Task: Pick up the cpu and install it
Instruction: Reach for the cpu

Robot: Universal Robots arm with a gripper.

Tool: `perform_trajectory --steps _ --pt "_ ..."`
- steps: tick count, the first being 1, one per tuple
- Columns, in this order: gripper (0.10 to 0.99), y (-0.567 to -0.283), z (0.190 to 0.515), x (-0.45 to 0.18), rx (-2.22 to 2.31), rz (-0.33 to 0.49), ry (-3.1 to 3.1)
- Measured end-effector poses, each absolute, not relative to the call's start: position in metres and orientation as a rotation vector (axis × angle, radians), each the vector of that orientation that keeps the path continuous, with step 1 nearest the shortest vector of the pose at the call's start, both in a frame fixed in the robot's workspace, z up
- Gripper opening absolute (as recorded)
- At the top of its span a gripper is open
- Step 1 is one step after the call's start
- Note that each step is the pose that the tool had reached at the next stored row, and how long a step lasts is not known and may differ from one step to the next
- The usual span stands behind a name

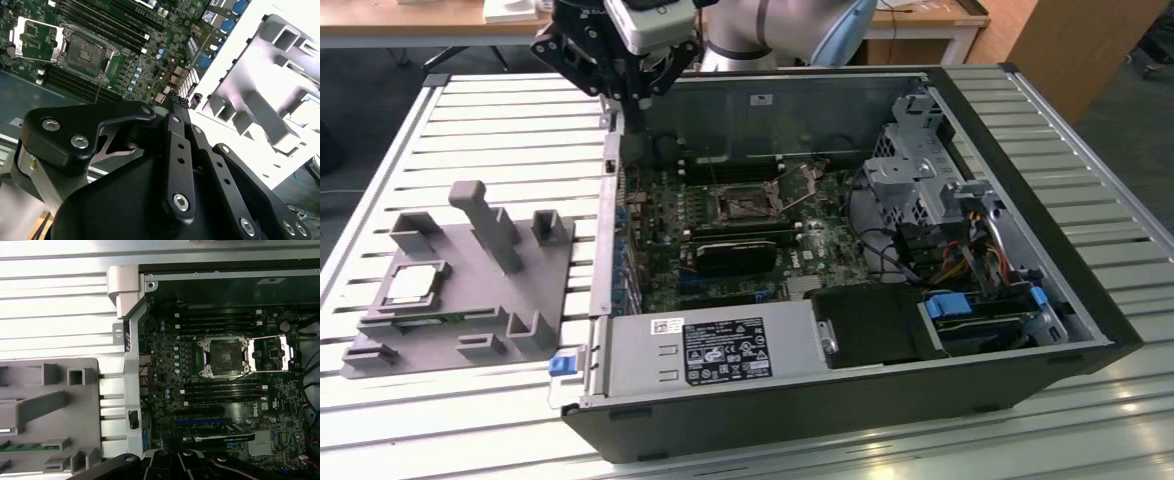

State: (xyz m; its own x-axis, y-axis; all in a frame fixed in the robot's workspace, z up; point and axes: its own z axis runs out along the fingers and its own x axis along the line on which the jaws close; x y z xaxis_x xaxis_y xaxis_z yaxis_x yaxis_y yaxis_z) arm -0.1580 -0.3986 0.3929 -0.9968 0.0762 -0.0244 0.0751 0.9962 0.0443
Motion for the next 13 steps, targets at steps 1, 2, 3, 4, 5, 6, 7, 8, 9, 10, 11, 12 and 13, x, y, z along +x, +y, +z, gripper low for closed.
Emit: perform_trajectory --steps 1,2,3,4,5,6,7,8,9,10,11,12,13 --pt "0.106 -0.399 0.393 -0.159 0.118 0.068 3.112" --pt "0.106 -0.399 0.393 -0.160 0.118 0.068 3.112" --pt "0.106 -0.399 0.393 -0.161 0.118 0.068 3.112" --pt "0.106 -0.399 0.393 -0.162 0.118 0.068 3.112" --pt "0.106 -0.398 0.393 -0.163 0.118 0.068 3.112" --pt "0.106 -0.399 0.393 -0.164 0.118 0.068 3.113" --pt "0.106 -0.399 0.393 -0.164 0.118 0.068 3.113" --pt "0.106 -0.399 0.392 -0.165 0.118 0.068 3.113" --pt "0.106 -0.399 0.392 -0.166 0.118 0.068 3.113" --pt "0.106 -0.399 0.392 -0.167 0.118 0.068 3.113" --pt "0.106 -0.399 0.392 -0.168 0.118 0.068 3.113" --pt "0.106 -0.399 0.392 -0.169 0.118 0.068 3.113" --pt "0.106 -0.399 0.392 -0.170 0.118 0.068 3.113"
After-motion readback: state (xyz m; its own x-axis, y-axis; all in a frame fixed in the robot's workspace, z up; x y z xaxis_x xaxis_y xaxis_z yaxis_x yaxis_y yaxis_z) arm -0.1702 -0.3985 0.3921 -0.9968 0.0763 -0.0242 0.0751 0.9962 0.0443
